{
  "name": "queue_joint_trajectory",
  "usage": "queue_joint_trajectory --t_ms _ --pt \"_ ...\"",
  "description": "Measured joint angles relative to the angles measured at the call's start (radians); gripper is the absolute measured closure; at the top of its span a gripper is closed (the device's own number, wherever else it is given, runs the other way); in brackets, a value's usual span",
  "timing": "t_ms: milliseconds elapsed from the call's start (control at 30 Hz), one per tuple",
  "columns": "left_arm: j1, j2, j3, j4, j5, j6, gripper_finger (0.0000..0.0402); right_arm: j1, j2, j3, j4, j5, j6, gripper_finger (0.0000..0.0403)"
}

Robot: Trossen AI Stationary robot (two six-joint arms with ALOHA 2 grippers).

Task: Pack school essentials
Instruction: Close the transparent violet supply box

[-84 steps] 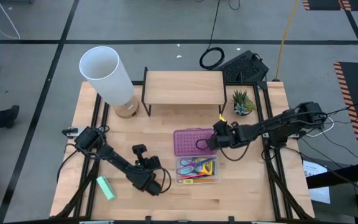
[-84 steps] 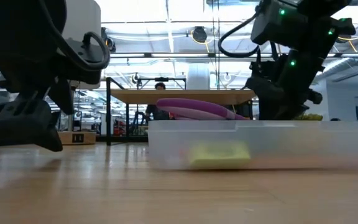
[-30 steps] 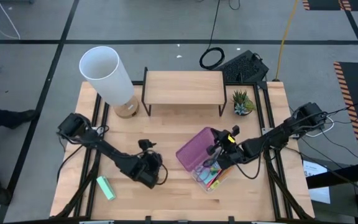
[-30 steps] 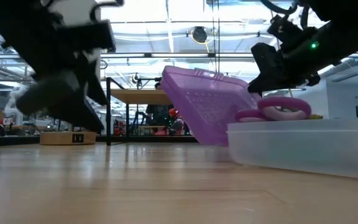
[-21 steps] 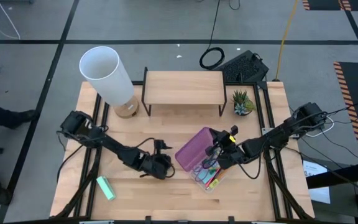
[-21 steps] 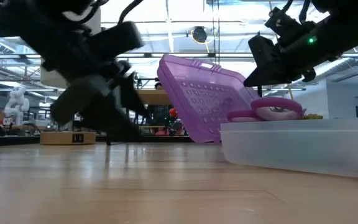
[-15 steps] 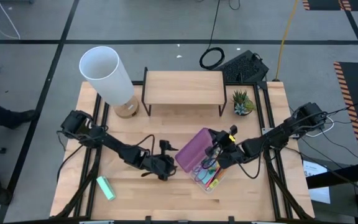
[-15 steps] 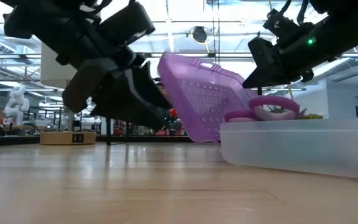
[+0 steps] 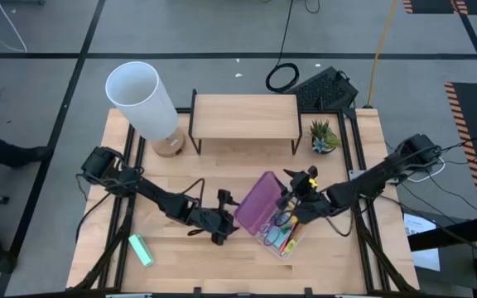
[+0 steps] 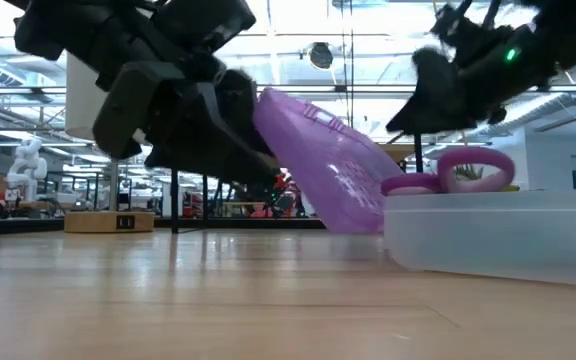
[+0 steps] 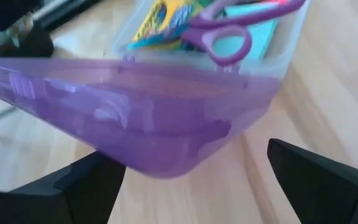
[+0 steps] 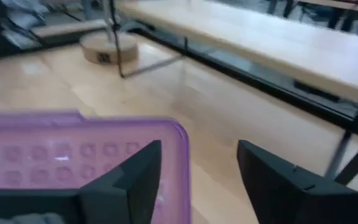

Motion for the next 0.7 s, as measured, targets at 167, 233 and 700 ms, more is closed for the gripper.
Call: queue_joint_trajectory --t_ms 167,233,700 --pt "-0.011 0.000 0.074 0.001 0.067 0.067 0.0012 0.061 -0.135 0.000 -0.005 -0.002 -0.049 0.0187" --pt "-0.011 0.000 0.110 0.001 0.122 0.076 0.0012 0.090 -0.191 0.000 -0.006 -0.002 -0.074 0.0191" --pt "0.024 0.085 0.200 0.226 0.401 0.025 0.0012 0.198 -0.338 0.000 -0.005 0.005 -0.133 0.0202"
